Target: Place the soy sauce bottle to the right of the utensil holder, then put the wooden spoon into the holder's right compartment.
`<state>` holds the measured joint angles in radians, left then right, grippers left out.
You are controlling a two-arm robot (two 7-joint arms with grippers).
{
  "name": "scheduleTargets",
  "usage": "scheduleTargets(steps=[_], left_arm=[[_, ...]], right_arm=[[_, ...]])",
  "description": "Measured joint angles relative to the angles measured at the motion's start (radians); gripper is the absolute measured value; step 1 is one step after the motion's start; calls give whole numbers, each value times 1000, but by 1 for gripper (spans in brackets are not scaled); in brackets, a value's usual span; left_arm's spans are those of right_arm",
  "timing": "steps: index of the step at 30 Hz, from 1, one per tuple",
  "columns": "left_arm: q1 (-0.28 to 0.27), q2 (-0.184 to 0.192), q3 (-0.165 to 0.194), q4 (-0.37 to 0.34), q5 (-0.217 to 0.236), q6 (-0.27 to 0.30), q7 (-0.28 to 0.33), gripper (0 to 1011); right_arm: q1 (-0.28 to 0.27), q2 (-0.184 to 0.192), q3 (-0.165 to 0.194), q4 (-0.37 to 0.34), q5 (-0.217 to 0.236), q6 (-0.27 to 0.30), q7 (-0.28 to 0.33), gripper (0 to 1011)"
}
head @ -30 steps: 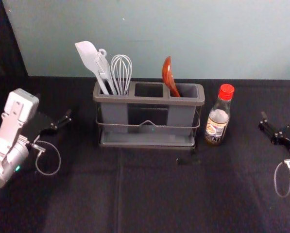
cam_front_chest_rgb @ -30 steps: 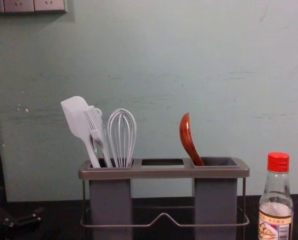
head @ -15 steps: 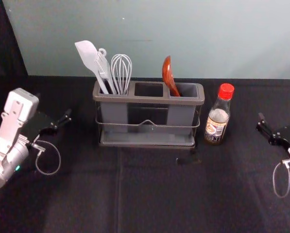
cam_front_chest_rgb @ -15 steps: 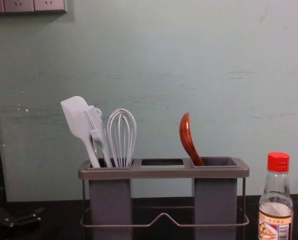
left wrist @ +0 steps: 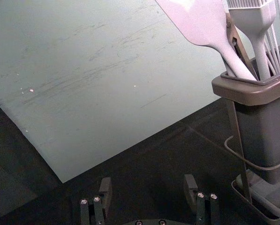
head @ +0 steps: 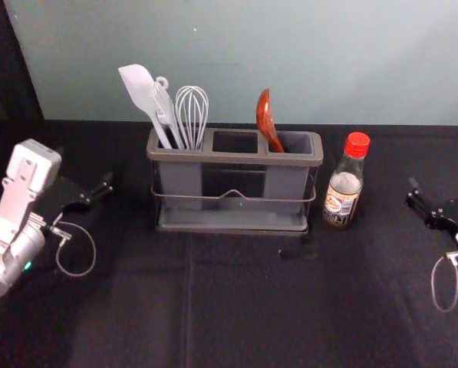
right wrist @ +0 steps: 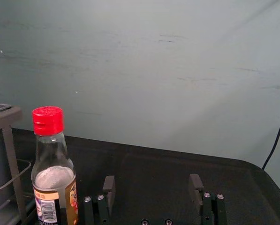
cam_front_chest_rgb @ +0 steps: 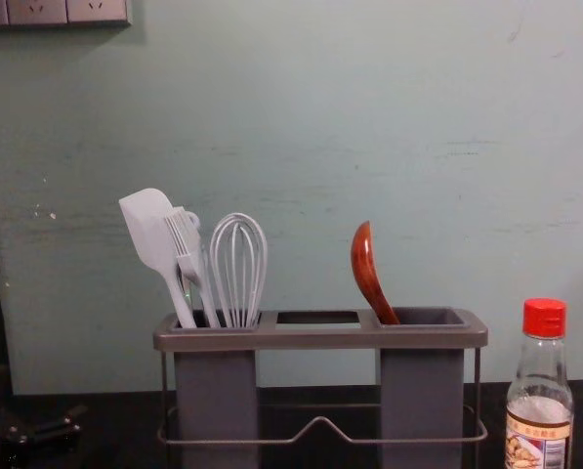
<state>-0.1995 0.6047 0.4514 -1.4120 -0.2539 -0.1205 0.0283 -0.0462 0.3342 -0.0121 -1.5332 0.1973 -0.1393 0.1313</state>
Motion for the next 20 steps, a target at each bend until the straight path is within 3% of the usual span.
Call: scheduleTargets(steps=[20], left_arm=[[0, 0, 0, 0, 0, 0, 0, 1005]], right_arm=[[-1, 1, 0, -1, 1, 0, -1, 1004]])
